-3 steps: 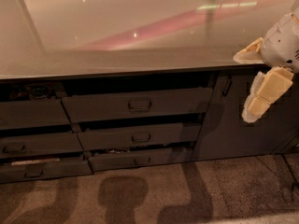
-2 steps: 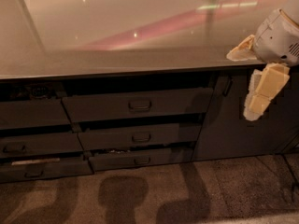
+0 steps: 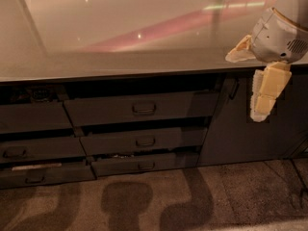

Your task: Open top drawer

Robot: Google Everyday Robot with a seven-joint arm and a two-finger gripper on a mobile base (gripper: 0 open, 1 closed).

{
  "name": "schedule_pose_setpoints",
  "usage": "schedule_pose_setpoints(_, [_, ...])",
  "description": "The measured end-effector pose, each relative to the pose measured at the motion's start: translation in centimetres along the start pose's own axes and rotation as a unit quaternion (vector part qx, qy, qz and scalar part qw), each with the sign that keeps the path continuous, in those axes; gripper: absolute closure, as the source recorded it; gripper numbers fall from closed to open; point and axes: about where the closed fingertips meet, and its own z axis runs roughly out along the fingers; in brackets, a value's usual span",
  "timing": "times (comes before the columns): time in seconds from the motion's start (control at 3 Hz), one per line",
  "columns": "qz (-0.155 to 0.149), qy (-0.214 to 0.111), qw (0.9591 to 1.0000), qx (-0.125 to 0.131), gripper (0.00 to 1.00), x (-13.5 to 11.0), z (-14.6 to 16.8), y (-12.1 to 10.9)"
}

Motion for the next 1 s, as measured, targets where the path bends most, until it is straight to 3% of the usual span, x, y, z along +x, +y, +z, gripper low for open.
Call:
schedule_pose_setpoints(0.33, [0.0,0.0,1.0,0.0,0.0,0.0,0.0,0.0])
schedule_pose_setpoints(0.67, [0.005,0.002,0.9991,0.041,0.0,-0.8,-0.7,-0.6])
schedule_pose_setpoints(1.0, [0.023,0.01,0.9984,0.05,0.0,0.7,0.2,-3.2])
